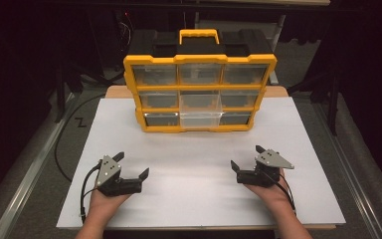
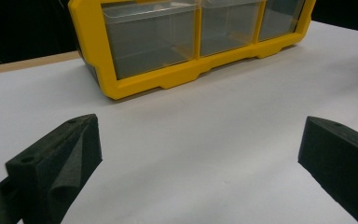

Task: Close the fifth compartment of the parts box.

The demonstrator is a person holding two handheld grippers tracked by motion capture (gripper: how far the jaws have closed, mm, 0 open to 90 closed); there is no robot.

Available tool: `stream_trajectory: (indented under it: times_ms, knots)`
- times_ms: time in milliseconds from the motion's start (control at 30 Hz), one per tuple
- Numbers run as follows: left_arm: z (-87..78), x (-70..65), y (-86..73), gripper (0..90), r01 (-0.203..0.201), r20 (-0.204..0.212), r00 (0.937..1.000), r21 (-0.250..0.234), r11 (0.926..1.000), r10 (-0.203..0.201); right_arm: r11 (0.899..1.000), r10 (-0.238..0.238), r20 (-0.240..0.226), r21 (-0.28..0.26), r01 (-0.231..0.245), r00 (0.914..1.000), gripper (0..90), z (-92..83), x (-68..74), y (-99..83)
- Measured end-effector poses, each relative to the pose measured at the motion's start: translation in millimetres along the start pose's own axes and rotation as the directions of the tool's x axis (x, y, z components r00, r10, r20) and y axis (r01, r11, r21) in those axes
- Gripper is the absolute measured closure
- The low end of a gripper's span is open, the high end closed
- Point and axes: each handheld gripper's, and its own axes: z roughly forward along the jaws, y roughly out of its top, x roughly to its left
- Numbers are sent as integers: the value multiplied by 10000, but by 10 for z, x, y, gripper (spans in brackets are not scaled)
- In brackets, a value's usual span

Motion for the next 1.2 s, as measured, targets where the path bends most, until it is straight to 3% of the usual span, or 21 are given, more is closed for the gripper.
stream_trajectory:
  times_ms: [467,833,967,1200]
  knots:
    - [0,-18,-3,0,-145,17,9999,-71,9999,145,9998,208,88,-64,-207,9997,9,172,9,51]
    - [1,-9,-8,1,-53,-55,10000,-129,9999,52,9999,113,144,-54,-112,9998,12,365,28,130]
    - [-4,0,-10,0,49,-50,10000,-193,9998,-50,9996,282,209,-30,-281,9994,19,452,33,155]
    - [-16,7,-5,1,122,-5,9999,-290,9995,-123,9995,214,-17,230,-214,9998,29,448,102,152]
